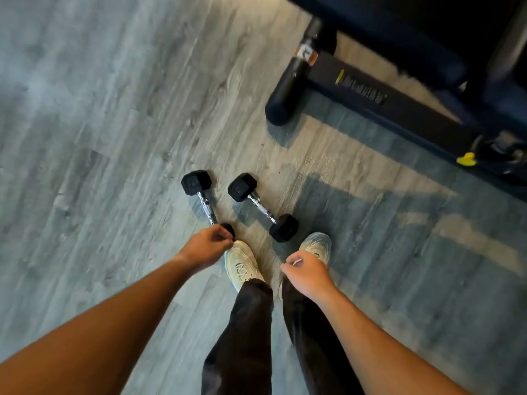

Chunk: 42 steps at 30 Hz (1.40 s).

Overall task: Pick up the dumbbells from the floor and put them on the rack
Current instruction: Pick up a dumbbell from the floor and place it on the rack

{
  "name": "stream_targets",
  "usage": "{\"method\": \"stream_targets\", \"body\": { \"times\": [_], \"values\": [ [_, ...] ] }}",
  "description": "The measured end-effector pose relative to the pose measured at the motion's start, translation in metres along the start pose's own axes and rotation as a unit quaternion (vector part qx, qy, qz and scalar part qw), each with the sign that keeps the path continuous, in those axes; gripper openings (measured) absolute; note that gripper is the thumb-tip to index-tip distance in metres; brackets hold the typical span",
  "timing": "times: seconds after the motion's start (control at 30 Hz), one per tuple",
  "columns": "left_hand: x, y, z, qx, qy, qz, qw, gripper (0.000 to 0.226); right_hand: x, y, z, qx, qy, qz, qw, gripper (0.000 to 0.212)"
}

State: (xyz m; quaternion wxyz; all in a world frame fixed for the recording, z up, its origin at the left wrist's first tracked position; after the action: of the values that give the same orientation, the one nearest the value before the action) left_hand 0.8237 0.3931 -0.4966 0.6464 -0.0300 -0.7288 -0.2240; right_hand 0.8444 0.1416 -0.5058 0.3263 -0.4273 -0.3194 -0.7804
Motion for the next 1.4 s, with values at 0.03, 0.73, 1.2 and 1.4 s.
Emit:
{"method": "stream_targets", "body": {
  "times": [0.03,0.73,1.2,1.4],
  "values": [
    [-0.017,-0.002,-0.003,0.005,0.003,-0.006,1.0,0.014,-0.013,0.0,-0.009,-0.009,-0.003,-0.009,1.0,0.022],
    [-0.265,-0.015,-0.087,0.067,0.026,-0.095,0.993,0.068,-0.221,-0.077,-0.121,-0.539,-0.183,-0.166,0.805,0.085],
    [-0.03,-0.033,-0.061,0.214,0.14,-0.034,0.966,0.059,-0.029,0.04,-0.087,-0.415,-0.158,-0.146,0.884,0.055],
    [0.169,-0.028,-0.118,0.168,0.115,0.011,0.979,0.059,0.163,0.136,-0.028,-0.419,-0.129,-0.178,0.881,0.055]
  ]
}}
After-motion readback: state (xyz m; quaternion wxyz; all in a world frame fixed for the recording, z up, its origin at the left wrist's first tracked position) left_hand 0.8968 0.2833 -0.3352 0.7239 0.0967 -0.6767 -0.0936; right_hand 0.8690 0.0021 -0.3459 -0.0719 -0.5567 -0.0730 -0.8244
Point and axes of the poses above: each hand's wrist, its own x-axis away from the middle knuckle, its own y-axis out of the back of the hand, z = x × y, the point moved 10 cm from there along -x, towards the middle knuckle, and after that the axes turned 14 degrees about y, right-handed, at the moved point
